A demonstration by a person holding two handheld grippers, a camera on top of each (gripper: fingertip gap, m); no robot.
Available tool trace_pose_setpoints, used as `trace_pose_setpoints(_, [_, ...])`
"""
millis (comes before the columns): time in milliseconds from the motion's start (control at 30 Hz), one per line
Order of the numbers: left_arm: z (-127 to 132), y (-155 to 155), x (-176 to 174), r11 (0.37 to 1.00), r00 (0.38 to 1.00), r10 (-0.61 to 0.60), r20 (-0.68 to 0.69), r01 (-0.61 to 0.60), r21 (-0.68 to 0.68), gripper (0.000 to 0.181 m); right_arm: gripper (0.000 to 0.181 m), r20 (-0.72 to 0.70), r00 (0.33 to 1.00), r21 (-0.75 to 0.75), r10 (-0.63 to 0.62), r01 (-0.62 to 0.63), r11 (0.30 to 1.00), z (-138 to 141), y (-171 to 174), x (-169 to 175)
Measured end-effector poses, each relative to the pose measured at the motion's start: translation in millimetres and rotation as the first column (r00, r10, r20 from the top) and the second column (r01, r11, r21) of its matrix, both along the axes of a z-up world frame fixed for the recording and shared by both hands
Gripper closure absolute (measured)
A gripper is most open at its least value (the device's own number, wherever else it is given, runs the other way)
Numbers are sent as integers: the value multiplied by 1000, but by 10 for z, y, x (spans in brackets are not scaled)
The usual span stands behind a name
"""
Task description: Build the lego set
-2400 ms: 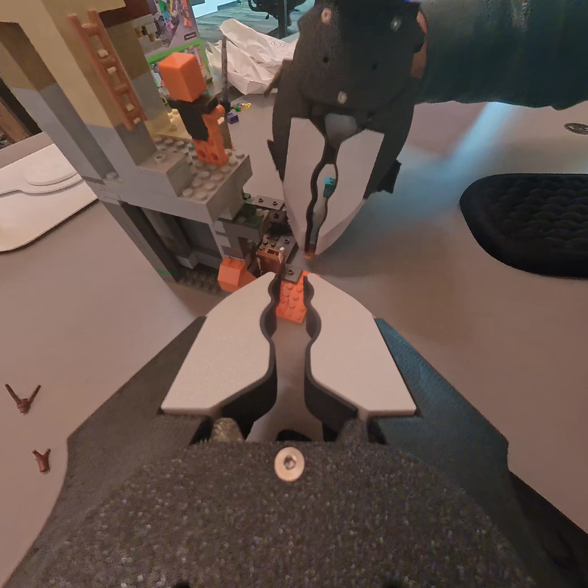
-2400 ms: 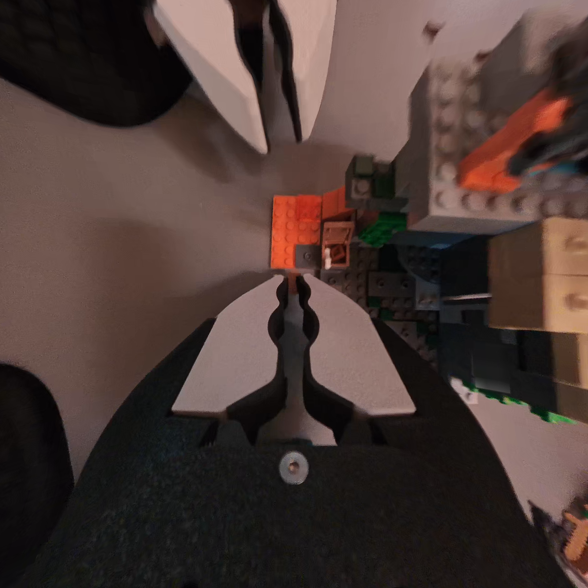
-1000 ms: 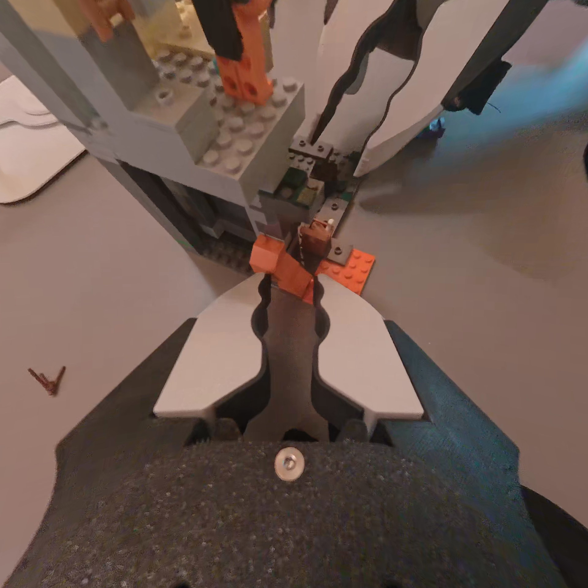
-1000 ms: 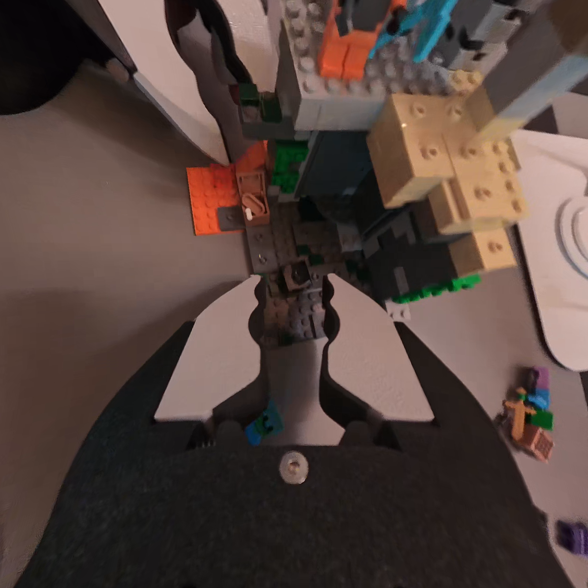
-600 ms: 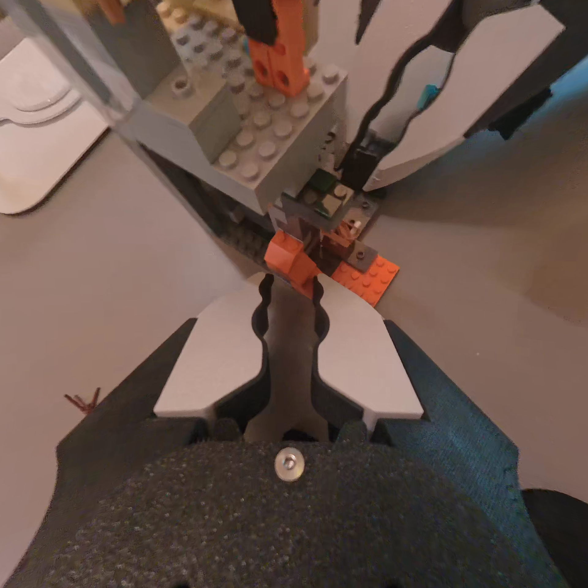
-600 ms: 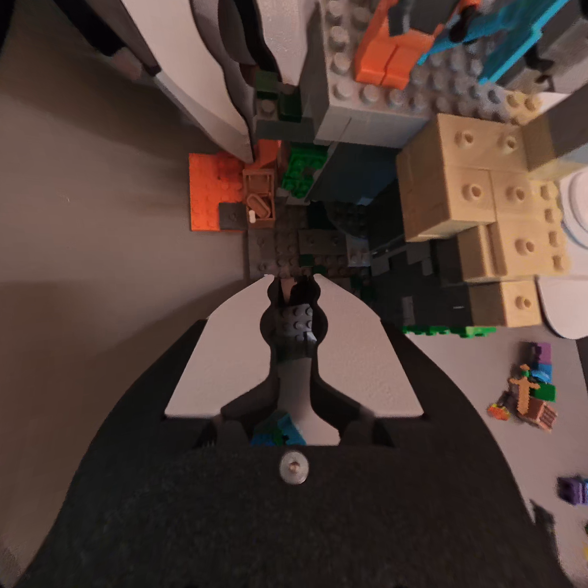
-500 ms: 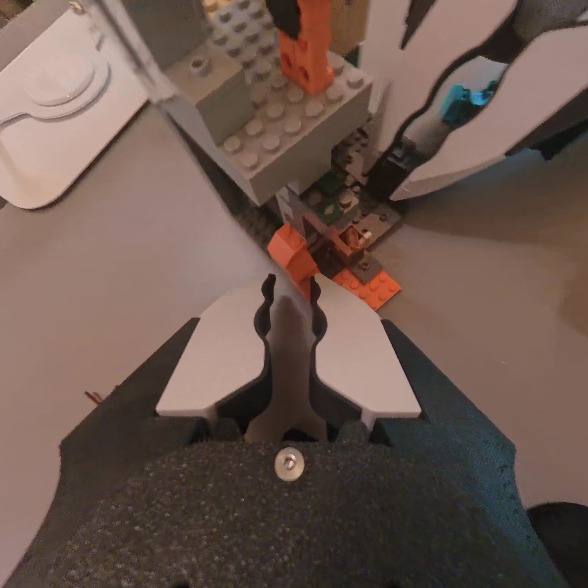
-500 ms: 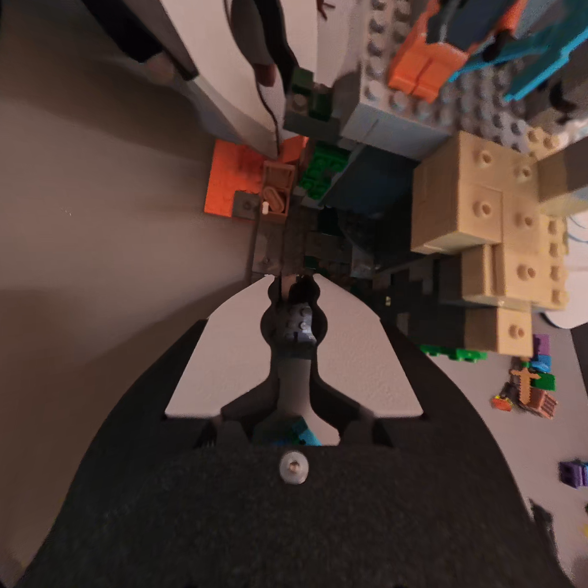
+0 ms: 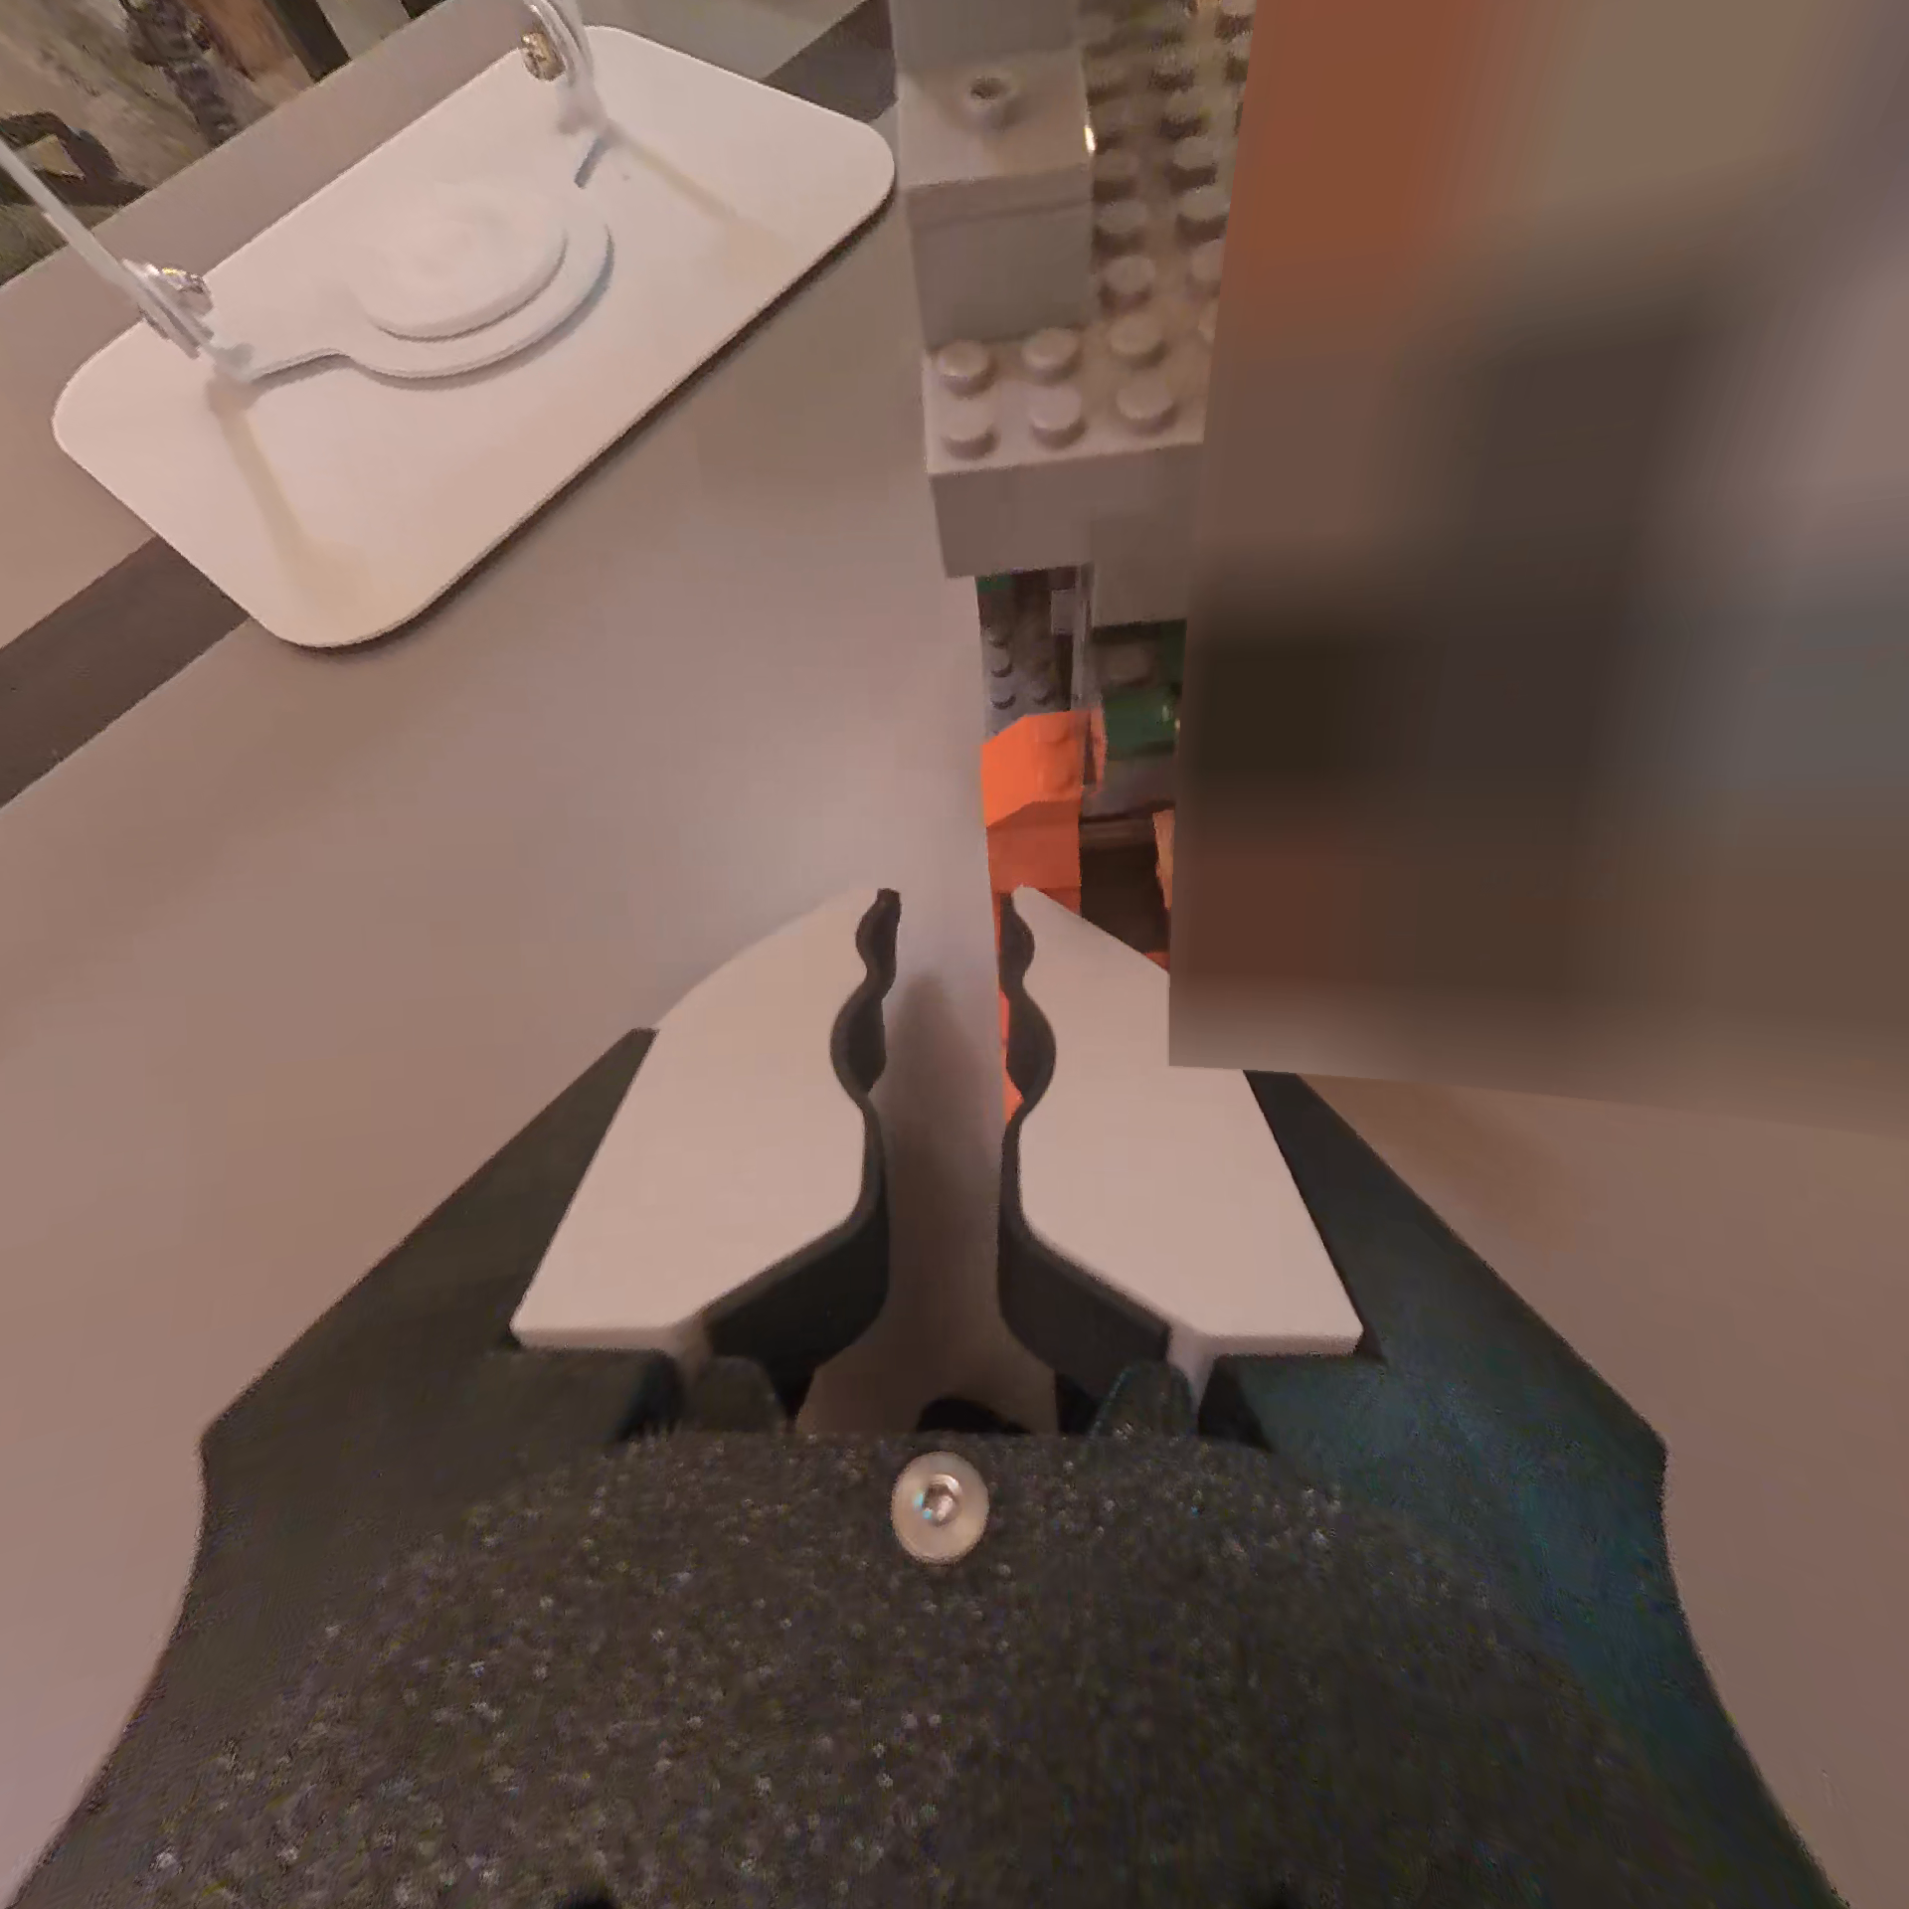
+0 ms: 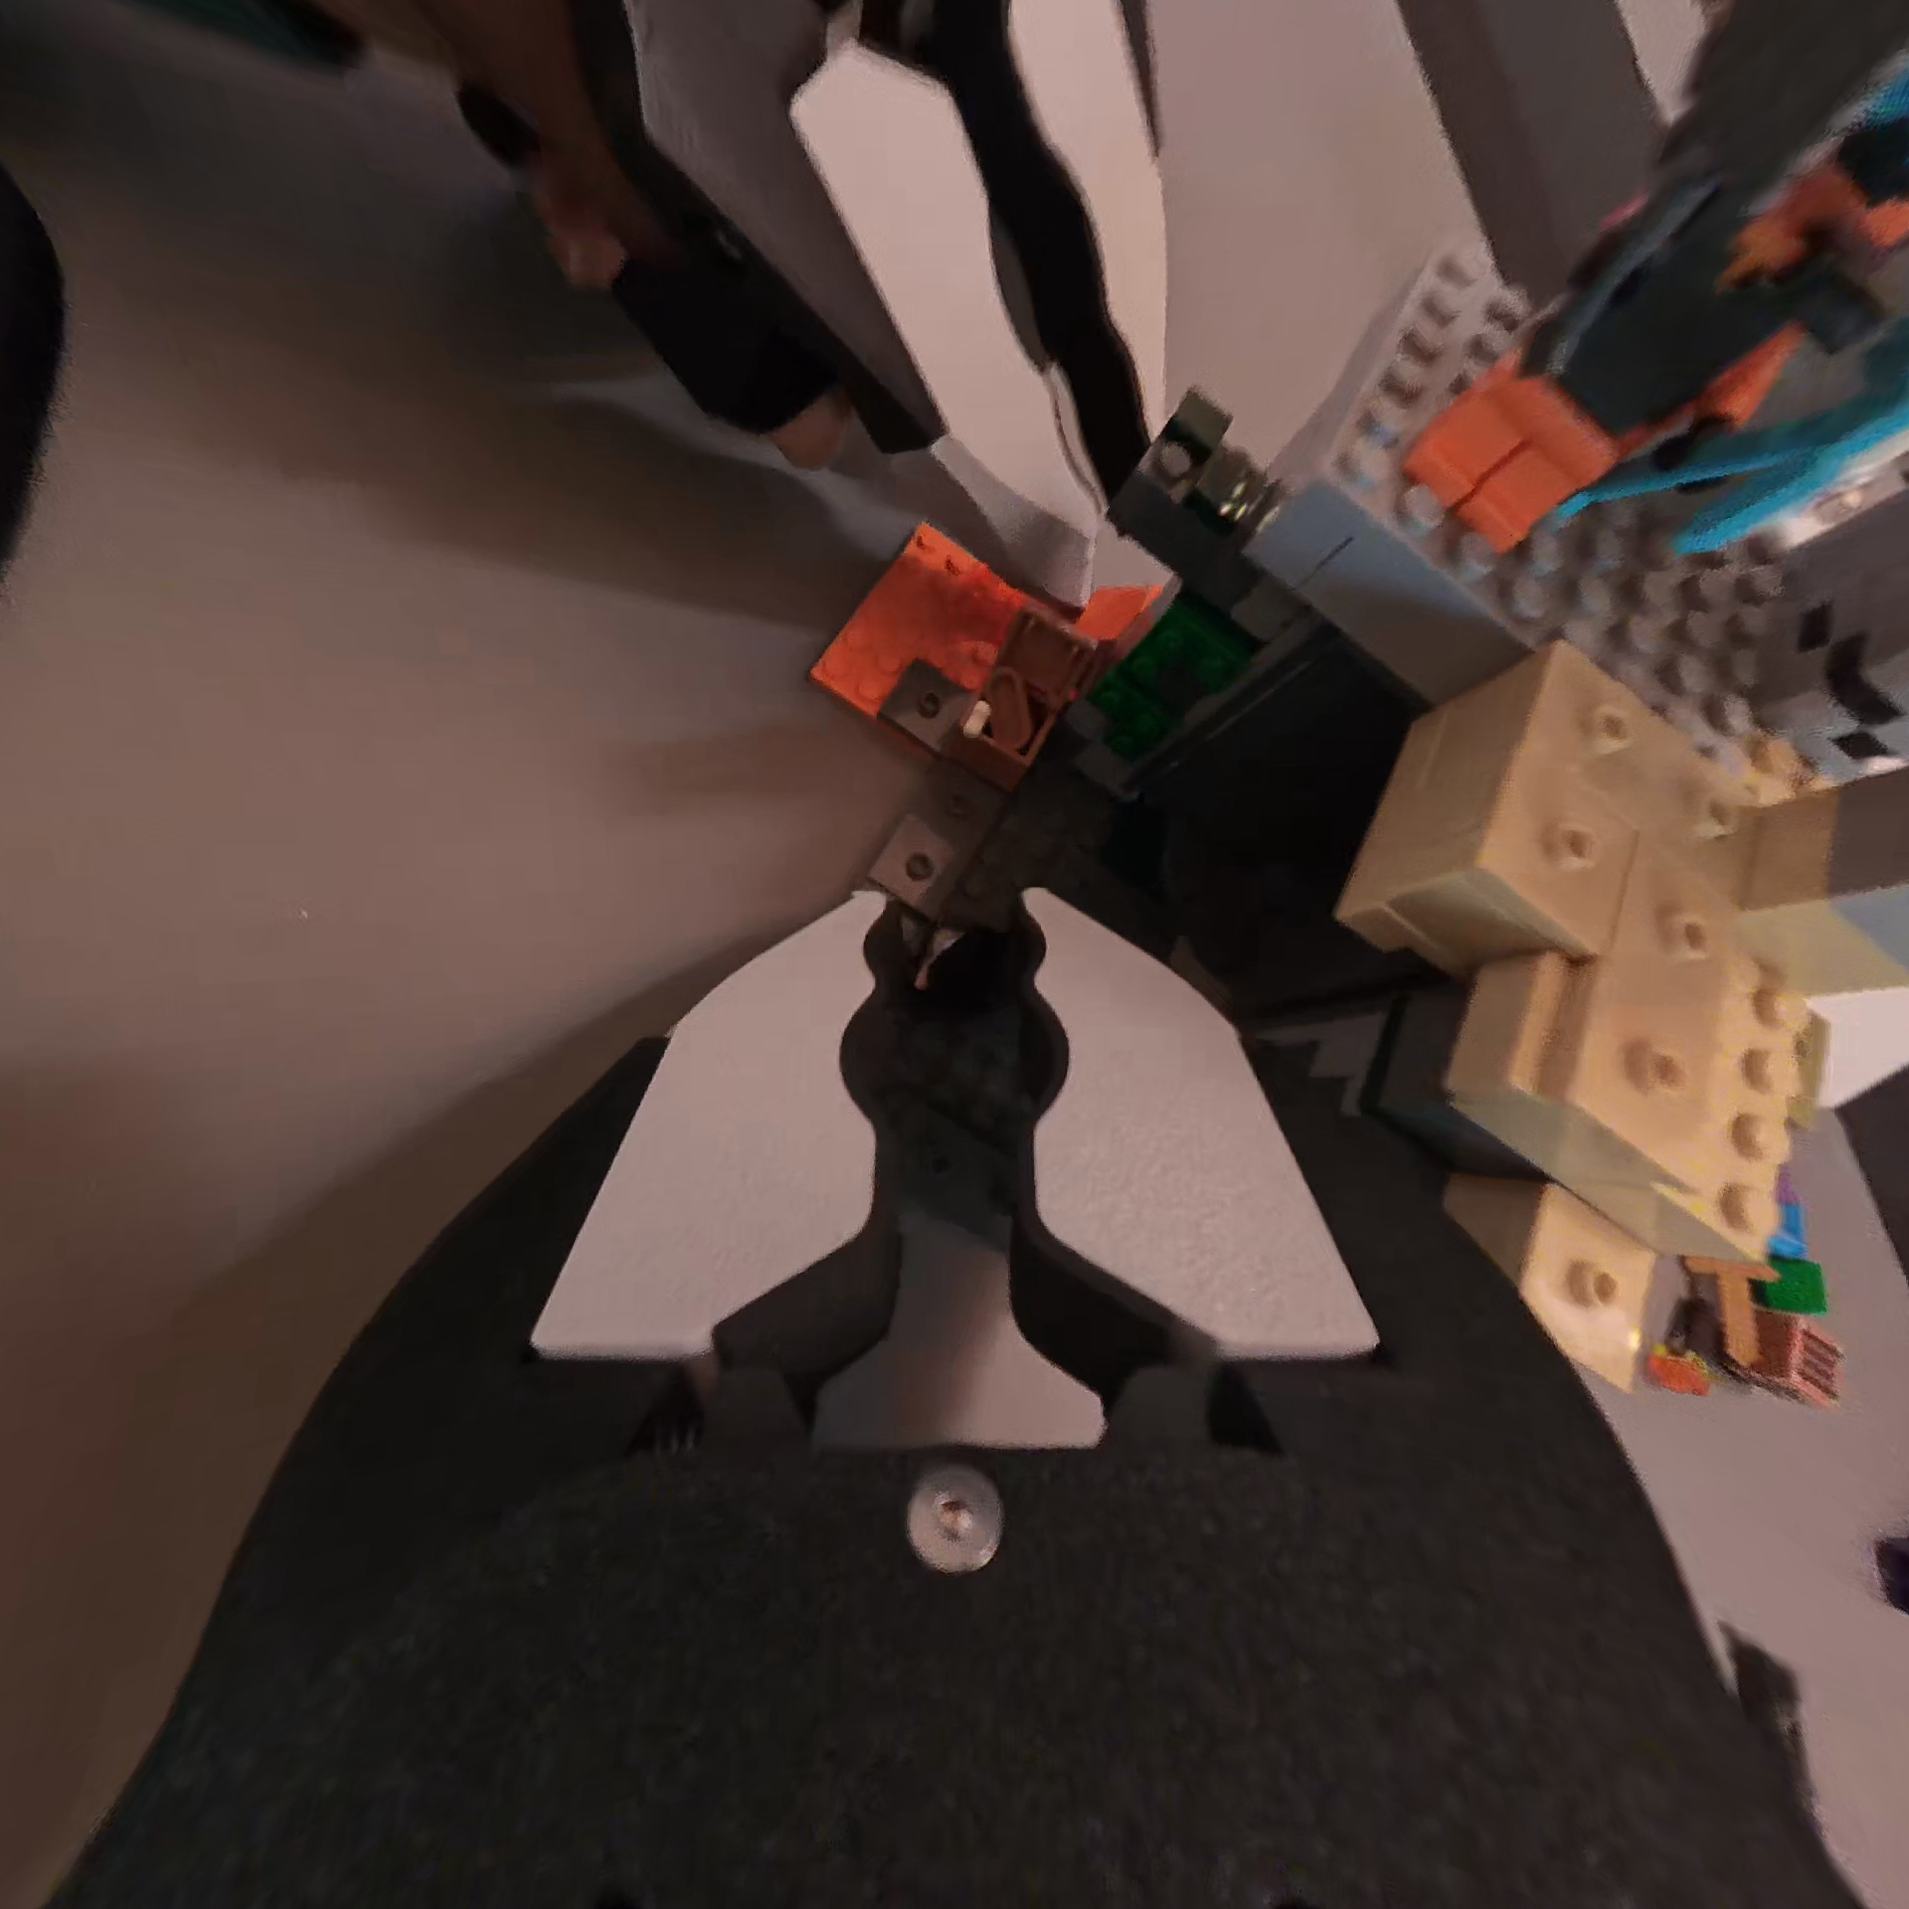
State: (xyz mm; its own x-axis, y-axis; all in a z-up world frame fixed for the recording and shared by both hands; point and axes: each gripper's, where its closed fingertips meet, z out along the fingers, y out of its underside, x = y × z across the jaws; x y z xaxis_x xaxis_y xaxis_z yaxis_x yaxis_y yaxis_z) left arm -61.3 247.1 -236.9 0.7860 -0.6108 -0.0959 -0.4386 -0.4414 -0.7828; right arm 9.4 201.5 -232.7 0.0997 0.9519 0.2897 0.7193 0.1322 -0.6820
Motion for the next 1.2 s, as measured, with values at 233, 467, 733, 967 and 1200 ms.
trace_pose_setpoints(233, [99, -66, -63, 997, 1000, 26, 6, -26, 76, 163, 163, -208, 968, -80, 140, -159, 984, 536, -135, 168])
trace_pose_setpoints(467, [410, -267, 37, 987, 991, -3, 136, -19, 160, 164, 158, -80, 986, -134, 145, -155, 979, 539, 30, 971])
trace_pose_setpoints(733, [441, -485, 398, 974, 988, -114, 106, 90, 209, 167, 138, 57, 998, -273, 6, 10, 962, -54, 36, 1355])
trace_pose_setpoints(967, [434, -671, 691, 964, 971, -215, 109, 193, 184, 167, 147, 12, 999, -349, -41, 43, 936, -170, 58, 1150])
trace_pose_setpoints(1200, [433, -848, 881, 961, 951, -259, 166, 238, 140, 166, 159, -132, 990, -233, 52, -82, 969, 92, -107, 935])
